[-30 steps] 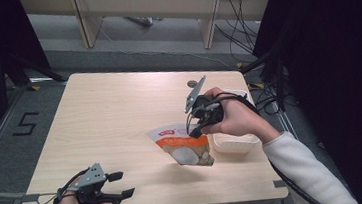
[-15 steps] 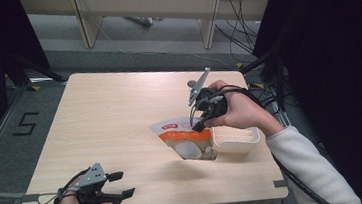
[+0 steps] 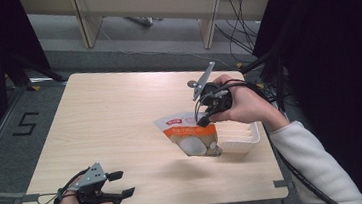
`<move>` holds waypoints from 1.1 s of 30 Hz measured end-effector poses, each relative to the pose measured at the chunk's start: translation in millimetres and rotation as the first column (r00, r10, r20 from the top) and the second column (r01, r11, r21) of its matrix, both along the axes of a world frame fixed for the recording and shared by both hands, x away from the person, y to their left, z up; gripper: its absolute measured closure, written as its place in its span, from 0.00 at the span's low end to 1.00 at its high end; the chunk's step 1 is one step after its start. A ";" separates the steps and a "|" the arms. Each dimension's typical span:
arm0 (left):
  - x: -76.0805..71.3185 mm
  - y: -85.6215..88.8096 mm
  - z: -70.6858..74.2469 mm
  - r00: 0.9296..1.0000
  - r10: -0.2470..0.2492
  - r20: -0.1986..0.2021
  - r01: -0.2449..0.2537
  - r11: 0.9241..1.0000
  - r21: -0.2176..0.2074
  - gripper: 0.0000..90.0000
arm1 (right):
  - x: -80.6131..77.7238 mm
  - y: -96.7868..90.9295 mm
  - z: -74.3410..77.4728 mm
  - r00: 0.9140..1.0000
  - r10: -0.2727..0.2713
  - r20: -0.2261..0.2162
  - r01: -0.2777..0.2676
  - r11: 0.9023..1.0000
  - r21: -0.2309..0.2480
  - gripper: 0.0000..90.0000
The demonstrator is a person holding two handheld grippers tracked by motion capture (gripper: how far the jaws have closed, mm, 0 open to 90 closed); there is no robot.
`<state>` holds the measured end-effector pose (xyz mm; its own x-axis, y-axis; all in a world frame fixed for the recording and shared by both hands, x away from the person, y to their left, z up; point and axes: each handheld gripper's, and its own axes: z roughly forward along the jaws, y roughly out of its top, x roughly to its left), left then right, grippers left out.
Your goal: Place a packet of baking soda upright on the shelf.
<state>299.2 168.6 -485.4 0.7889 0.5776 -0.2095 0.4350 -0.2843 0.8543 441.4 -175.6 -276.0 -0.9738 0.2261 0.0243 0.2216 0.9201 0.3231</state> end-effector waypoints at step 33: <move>1.0 1.1 -0.4 1.000 0.015 -0.004 -0.015 1.000 -0.008 0.31 | 13.1 -22.3 20.5 0.999 -0.042 0.021 0.041 0.999 0.007 1.00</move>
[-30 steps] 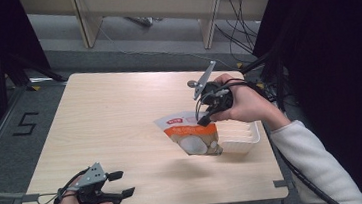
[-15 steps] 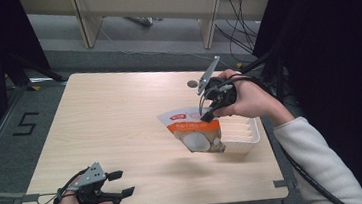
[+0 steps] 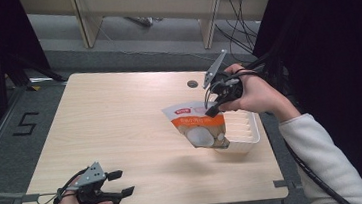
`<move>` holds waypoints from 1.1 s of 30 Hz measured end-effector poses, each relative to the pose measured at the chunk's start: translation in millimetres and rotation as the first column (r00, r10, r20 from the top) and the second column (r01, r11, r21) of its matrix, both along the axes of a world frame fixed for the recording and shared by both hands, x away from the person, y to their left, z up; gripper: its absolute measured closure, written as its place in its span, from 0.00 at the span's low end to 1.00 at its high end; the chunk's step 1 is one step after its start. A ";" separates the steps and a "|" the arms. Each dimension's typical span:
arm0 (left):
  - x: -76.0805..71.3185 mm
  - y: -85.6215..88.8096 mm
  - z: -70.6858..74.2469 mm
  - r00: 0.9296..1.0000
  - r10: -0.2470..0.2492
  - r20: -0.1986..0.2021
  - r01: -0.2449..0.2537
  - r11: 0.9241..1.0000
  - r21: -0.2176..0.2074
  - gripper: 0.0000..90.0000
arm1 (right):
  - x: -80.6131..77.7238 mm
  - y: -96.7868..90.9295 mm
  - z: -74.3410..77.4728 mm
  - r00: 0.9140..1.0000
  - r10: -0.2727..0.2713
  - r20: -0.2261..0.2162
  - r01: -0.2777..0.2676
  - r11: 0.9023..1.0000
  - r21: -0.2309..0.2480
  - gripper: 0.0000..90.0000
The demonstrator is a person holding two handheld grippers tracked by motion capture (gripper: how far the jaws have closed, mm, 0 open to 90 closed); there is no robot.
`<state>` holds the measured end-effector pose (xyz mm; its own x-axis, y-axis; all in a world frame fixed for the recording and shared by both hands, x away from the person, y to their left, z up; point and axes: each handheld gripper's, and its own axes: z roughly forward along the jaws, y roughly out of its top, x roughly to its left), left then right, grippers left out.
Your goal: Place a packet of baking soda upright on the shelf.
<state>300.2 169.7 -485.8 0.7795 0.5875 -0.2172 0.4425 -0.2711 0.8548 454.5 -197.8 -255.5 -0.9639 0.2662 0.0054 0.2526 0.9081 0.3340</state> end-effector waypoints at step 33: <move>-0.1 -0.4 0.1 1.000 -0.002 -0.004 0.002 1.000 -0.008 0.31 | 7.5 -25.2 21.0 0.999 -0.049 0.016 0.049 0.999 0.014 1.00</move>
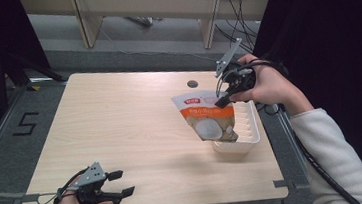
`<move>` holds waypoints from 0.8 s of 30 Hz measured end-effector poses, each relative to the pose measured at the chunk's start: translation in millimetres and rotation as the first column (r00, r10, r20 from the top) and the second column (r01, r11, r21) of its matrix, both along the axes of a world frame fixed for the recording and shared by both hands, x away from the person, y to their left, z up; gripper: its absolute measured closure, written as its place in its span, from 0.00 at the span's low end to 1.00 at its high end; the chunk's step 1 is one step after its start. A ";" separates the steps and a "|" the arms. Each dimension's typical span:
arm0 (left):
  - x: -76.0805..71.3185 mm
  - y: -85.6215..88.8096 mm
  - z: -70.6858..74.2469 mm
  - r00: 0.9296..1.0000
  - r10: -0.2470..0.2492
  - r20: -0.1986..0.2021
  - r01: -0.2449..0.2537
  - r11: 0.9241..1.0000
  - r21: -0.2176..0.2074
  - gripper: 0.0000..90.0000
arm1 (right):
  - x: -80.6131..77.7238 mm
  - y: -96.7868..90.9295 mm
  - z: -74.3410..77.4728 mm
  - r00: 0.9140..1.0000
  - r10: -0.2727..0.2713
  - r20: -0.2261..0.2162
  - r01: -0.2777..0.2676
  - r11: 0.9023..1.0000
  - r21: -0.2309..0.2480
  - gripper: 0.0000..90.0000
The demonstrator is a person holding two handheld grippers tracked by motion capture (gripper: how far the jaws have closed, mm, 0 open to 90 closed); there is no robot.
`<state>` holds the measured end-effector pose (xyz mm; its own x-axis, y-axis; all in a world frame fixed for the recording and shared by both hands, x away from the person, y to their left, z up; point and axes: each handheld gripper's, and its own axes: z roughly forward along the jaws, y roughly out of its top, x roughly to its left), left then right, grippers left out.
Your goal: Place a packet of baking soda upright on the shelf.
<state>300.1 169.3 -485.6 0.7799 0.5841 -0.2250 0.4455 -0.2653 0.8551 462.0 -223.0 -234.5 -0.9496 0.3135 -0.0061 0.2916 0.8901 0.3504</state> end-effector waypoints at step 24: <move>0.1 -0.2 -0.1 1.000 -0.001 -0.005 0.001 1.000 -0.006 0.30 | 3.2 -17.1 0.1 0.999 0.027 0.017 -0.026 0.999 -0.029 1.00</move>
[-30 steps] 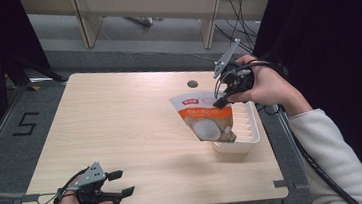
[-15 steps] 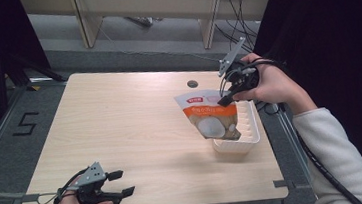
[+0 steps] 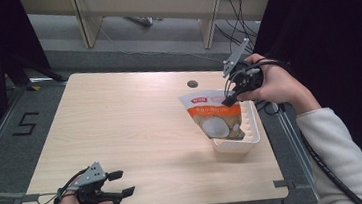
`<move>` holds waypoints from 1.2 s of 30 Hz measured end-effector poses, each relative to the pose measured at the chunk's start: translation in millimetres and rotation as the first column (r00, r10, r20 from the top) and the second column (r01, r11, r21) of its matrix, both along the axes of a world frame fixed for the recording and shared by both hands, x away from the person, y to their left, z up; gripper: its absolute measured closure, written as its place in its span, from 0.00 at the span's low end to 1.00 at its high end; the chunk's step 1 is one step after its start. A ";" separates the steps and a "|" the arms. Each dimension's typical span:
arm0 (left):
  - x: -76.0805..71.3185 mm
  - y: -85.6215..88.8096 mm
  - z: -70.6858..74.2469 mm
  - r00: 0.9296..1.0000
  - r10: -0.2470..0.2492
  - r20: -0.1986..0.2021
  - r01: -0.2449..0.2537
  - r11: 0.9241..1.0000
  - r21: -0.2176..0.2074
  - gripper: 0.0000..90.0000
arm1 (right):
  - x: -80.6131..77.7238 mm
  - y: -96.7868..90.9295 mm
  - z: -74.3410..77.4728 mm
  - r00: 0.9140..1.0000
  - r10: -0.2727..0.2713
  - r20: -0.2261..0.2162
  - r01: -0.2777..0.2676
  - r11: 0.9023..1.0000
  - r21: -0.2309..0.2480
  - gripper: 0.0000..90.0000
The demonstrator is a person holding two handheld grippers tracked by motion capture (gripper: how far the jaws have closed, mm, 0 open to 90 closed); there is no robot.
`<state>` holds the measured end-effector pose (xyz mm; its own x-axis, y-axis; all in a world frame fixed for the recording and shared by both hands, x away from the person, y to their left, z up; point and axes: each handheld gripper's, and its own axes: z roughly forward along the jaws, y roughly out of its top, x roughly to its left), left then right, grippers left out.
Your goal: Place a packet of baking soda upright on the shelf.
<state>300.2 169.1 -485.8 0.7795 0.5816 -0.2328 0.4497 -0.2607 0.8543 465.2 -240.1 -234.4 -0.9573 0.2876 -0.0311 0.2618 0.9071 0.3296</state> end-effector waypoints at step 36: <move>-0.3 -0.8 -0.1 1.000 0.002 -0.006 -0.002 1.000 -0.008 0.30 | 2.3 -19.8 -4.0 1.000 -0.016 -0.004 0.015 1.000 -0.018 1.00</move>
<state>300.0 168.3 -485.9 0.7768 0.5813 -0.2424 0.4557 -0.2532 0.8533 467.4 -259.9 -238.5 -0.9528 0.3018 -0.0325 0.2771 0.9085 0.3127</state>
